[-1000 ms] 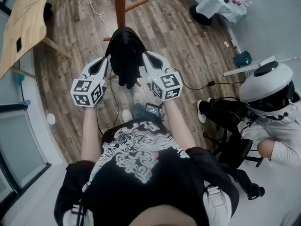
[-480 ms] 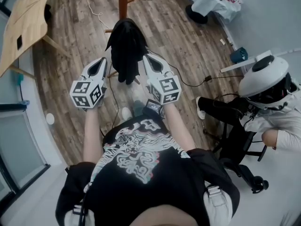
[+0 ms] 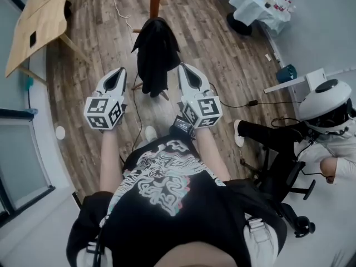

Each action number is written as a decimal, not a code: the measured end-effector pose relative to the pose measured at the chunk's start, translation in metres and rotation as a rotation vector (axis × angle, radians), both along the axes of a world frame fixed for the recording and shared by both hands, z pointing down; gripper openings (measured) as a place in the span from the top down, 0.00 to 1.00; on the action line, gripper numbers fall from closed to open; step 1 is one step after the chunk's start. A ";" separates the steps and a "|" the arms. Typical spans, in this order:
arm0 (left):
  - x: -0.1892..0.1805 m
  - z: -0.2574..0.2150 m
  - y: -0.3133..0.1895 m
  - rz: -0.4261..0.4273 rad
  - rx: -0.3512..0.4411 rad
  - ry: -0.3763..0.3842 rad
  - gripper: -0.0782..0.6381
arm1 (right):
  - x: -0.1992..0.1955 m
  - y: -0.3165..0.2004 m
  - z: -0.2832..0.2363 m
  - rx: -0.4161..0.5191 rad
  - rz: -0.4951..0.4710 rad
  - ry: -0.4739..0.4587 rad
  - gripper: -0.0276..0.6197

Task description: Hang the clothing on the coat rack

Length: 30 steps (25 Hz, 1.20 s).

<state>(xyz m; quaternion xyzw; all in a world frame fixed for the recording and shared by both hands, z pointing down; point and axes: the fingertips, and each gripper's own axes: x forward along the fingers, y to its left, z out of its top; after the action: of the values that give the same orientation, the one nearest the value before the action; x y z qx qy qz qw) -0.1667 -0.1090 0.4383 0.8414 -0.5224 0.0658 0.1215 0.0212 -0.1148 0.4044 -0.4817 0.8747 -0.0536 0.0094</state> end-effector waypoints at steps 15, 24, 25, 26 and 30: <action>0.034 0.002 0.061 -0.080 -0.032 0.002 0.91 | 0.024 0.053 -0.001 -0.016 -0.089 -0.028 0.96; 0.046 0.001 0.096 -0.166 -0.043 -0.007 0.91 | 0.040 0.080 0.010 -0.039 -0.138 -0.016 0.96; 0.045 0.002 0.099 -0.178 -0.047 0.000 0.91 | 0.039 0.081 0.010 -0.041 -0.139 -0.015 0.96; 0.045 0.003 0.101 -0.186 -0.050 0.005 0.91 | 0.039 0.082 0.010 -0.042 -0.140 -0.013 0.96; 0.053 0.007 0.109 -0.170 -0.058 -0.013 0.91 | 0.046 0.086 0.013 -0.049 -0.135 -0.018 0.96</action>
<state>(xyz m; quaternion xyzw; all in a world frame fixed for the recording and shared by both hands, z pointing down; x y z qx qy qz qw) -0.1141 0.0003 0.4457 0.7896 -0.5907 0.0760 0.1475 0.0668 -0.0284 0.4170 -0.4210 0.9035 -0.0800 0.0019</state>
